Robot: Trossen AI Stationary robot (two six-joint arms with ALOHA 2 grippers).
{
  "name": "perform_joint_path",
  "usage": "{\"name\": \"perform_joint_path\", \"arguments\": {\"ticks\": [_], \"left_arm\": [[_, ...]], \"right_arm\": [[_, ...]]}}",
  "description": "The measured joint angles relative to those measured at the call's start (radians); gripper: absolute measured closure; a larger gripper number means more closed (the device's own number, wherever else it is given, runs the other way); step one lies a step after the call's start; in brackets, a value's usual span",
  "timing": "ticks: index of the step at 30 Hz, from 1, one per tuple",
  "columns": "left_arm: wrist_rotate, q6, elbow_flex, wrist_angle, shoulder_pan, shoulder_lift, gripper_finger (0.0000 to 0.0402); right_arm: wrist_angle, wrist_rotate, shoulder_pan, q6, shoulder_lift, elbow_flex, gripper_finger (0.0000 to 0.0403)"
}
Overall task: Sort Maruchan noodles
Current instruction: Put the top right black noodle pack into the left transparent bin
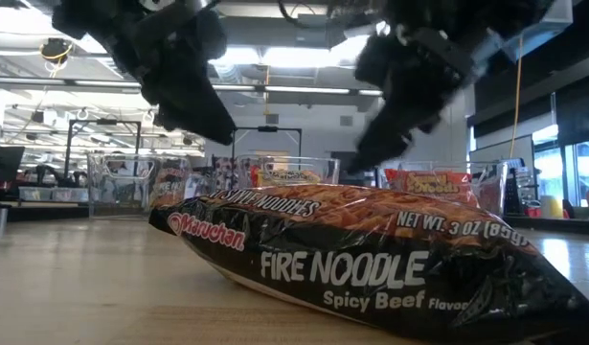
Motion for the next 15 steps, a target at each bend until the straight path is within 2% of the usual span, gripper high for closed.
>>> {"name": "perform_joint_path", "arguments": {"ticks": [4,10,15], "left_arm": [[-0.008,-0.011,0.0,0.041,-0.037,0.077,0.025],[-0.05,-0.009,0.0,0.193,-0.079,0.23,0.025],[-0.063,-0.008,0.0,0.298,-0.087,0.349,0.025]], "right_arm": [[0.079,0.014,-0.015,0.182,-0.002,-0.11,0.0095],[0.375,-0.044,-0.071,0.498,0.011,-0.25,0.0095],[0.382,-0.045,-0.079,0.619,0.023,-0.256,0.0095]]}}
